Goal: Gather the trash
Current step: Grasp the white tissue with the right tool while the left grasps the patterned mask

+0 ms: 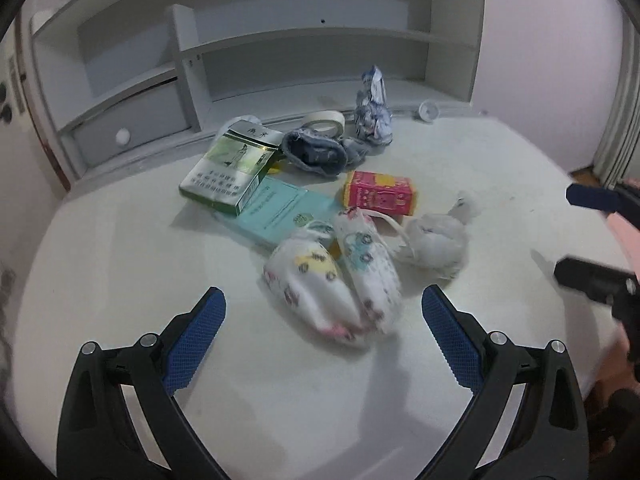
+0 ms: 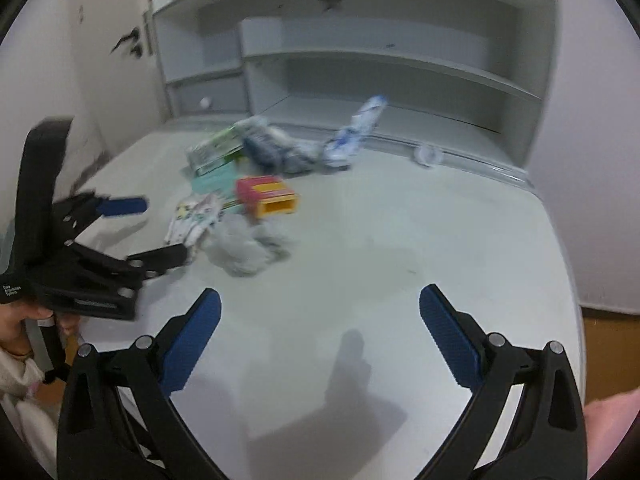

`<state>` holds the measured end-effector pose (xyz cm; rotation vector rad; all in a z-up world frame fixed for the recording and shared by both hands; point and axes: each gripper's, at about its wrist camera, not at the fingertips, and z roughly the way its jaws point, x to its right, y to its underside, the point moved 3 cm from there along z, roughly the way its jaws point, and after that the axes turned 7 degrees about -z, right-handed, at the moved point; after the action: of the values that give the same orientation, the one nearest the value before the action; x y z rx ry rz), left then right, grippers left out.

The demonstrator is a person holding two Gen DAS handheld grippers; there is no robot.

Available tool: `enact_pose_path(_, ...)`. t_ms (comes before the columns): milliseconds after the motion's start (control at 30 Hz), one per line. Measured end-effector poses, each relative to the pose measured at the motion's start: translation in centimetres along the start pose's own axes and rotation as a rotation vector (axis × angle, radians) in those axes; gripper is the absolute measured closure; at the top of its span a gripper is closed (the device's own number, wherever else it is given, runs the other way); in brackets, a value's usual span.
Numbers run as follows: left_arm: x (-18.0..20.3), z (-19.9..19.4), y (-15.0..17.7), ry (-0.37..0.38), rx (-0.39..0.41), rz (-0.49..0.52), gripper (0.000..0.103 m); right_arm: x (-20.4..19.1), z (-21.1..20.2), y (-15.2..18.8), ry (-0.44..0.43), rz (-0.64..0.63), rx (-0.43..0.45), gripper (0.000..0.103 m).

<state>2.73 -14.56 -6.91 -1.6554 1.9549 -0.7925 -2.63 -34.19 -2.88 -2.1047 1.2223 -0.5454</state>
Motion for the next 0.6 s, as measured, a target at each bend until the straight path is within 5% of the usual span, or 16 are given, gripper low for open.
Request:
enact_pose_path(100, -0.6, 1.4, 0.0, 0.019, -0.044, -0.006, 0.012, -1.6, 2.5, -0.8, -0.030, -0.029, -0.041, 0.007)
enact_pose_path(233, -2.2, 1.6, -0.2, 0.041, -0.062, -0.025, 0.042, -2.9, 4.8, -1.7, -0.065, -0.052, -0.072, 0.007)
enact_pose_path(367, -2.8, 1.5, -0.2, 0.043, -0.051, -0.016, 0.058, -3.8, 7.2, -3.2, -0.075, -0.073, -0.089, 0.011)
enact_pose_path(433, -3.3, 1.5, -0.2, 0.044, -0.046, -0.039, 0.069, -4.0, 8.1, -3.9, -0.095, -0.063, -0.099, 0.038)
enact_pose_path(600, -3.8, 1.4, -0.1, 0.067, -0.040, -0.081, 0.073, -4.5, 8.8, -4.6, -0.077, -0.051, -0.091, 0.046)
